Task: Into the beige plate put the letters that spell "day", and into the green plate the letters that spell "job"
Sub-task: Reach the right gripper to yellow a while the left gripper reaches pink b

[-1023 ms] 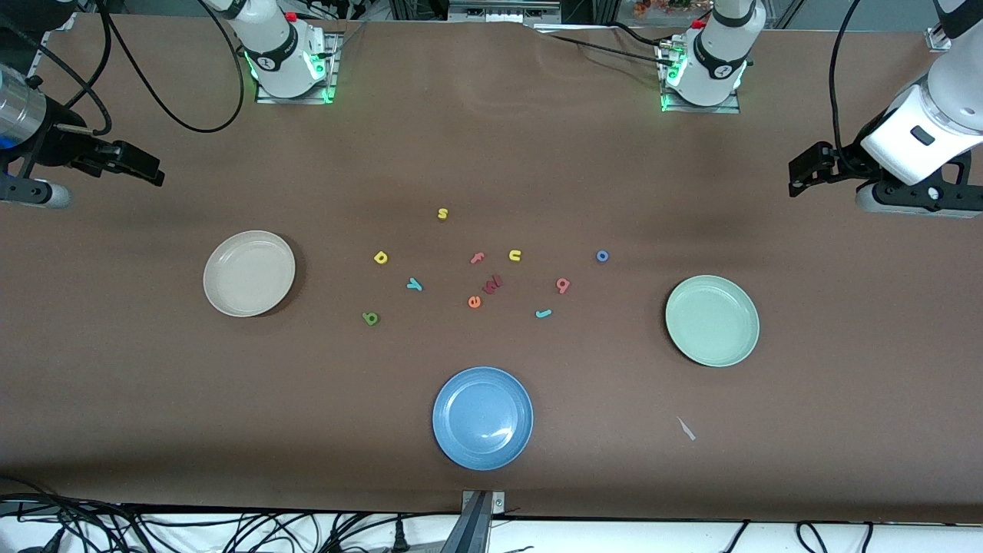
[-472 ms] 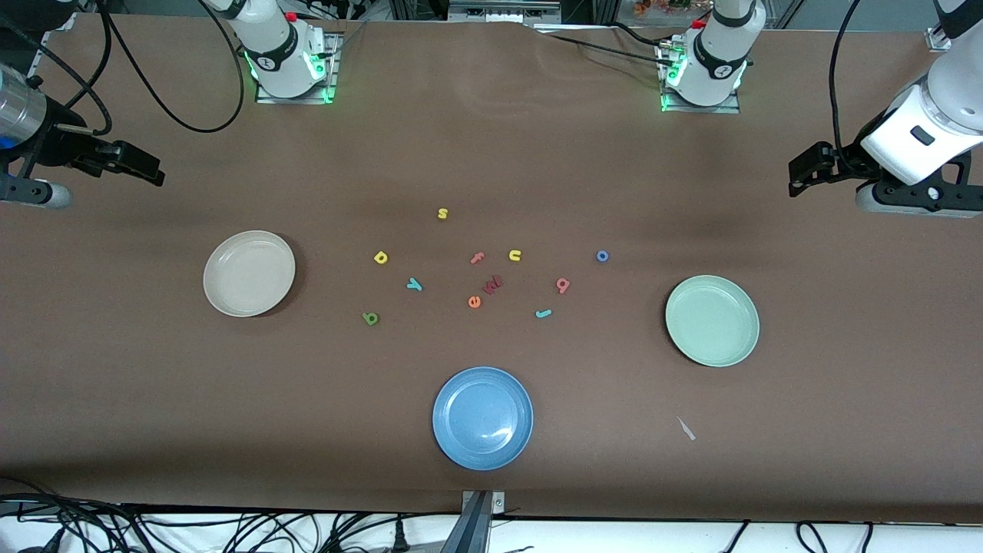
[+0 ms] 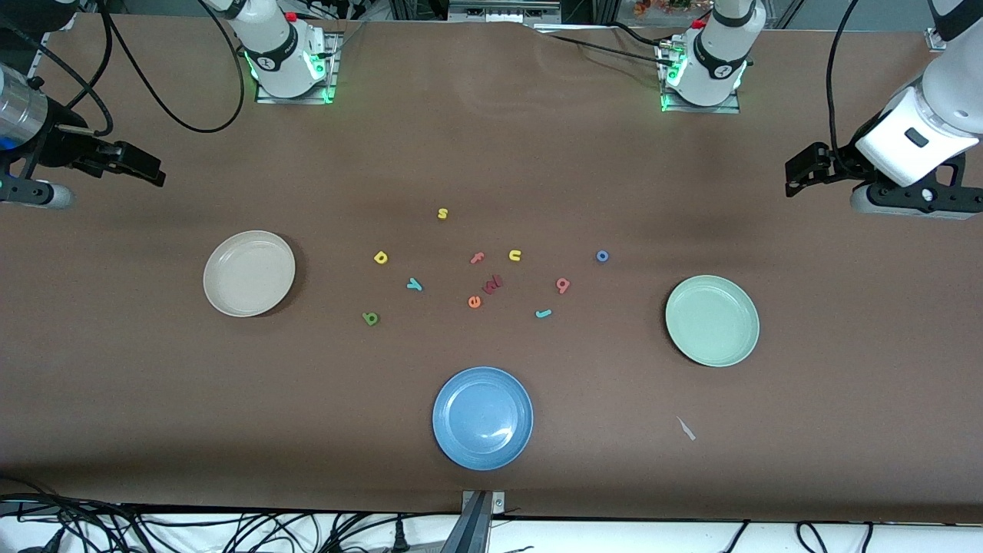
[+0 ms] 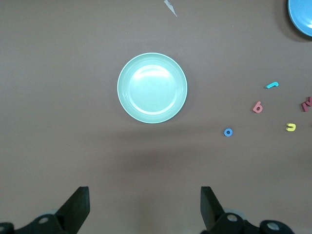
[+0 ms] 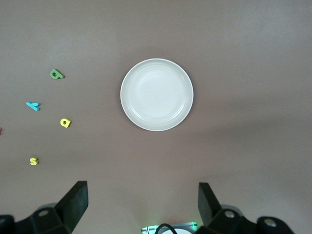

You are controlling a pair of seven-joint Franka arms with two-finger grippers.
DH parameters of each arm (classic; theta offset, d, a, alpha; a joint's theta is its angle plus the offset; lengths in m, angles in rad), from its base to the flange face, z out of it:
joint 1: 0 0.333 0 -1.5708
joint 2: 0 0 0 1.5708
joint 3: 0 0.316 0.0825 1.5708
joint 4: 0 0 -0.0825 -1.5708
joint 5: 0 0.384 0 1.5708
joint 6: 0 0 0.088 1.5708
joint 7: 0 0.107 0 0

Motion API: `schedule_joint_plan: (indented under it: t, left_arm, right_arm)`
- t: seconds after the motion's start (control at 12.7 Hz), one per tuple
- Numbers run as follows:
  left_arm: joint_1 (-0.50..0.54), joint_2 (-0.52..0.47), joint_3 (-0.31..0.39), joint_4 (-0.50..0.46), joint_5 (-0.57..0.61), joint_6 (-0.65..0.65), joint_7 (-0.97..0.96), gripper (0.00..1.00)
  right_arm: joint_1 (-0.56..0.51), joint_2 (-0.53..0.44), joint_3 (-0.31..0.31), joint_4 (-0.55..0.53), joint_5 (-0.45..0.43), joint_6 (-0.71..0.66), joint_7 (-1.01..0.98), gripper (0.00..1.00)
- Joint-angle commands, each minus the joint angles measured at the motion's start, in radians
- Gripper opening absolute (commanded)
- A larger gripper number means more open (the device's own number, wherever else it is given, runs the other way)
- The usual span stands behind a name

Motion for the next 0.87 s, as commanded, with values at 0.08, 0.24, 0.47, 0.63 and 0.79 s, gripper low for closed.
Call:
schedule_joint_plan:
  t: [0.08,0.24,0.47,0.63,0.79]
  left_arm:
    - [-0.013,0.034,-0.038,0.025,0.009,-0.022,0.024,1.00]
    - [-0.013,0.054,-0.083,0.025,0.011,-0.019,0.025,1.00]
    - [-0.013,0.096,-0.136,0.030,0.009,-0.017,0.062,1.00]
    - [-0.013,0.129,-0.182,0.057,0.009,-0.017,0.106,1.00]
    - [-0.013,0.175,-0.227,0.090,0.012,-0.015,0.114,1.00]
  right_arm:
    - [0.007,0.003,-0.003,0.010,0.006,-0.017,0.011,1.00]
    - [0.007,0.003,-0.003,0.007,0.005,-0.017,0.008,1.00]
    - [0.008,0.010,0.002,0.004,0.002,-0.017,0.002,1.00]
    - [0.014,0.015,0.026,0.002,0.002,-0.006,0.003,1.00]
    - [0.016,0.029,0.069,0.002,0.003,0.013,0.016,1.00]
